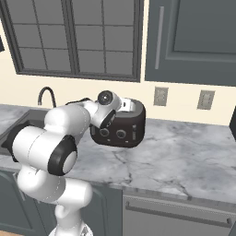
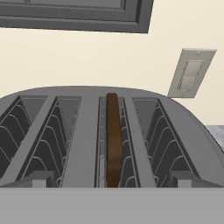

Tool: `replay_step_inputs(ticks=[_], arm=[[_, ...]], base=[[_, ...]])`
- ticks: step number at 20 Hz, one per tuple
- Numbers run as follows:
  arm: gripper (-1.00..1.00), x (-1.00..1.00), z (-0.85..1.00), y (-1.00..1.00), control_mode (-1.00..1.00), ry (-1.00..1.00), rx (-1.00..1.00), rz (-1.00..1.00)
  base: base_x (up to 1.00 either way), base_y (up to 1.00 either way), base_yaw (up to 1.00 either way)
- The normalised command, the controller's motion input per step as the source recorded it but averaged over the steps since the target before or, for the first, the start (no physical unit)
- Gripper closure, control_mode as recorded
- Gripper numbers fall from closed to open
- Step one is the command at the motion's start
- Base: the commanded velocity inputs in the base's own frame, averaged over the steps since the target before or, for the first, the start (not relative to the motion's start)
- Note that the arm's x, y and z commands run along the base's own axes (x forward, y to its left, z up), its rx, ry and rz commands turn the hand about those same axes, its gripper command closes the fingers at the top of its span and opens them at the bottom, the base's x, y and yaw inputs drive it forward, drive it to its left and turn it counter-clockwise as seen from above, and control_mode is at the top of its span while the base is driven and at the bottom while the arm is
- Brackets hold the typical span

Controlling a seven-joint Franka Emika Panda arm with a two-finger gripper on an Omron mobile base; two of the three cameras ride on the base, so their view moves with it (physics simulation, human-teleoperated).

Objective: Start the toaster. Once the lever pops up, take the bread to the plate on the dining counter.

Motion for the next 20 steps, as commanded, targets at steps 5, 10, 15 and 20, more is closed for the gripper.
replay_step_inputs(ticks=[5, 10, 15, 20], arm=[[-1.00, 0.00, 0.00, 0.00, -1.00, 0.00, 0.00, 0.00], [-1.00, 0.00, 0.00, 0.00, -1.00, 0.00, 0.00, 0.00], [-1.00, 0.00, 0.00, 0.00, -1.00, 0.00, 0.00, 0.00], [-1.00, 0.12, 0.00, 0.00, -1.00, 0.00, 0.00, 0.00]], base=[[0.00, 0.00, 0.00], [0.00, 0.00, 0.00], [0.00, 0.00, 0.00], [0.00, 0.00, 0.00]])
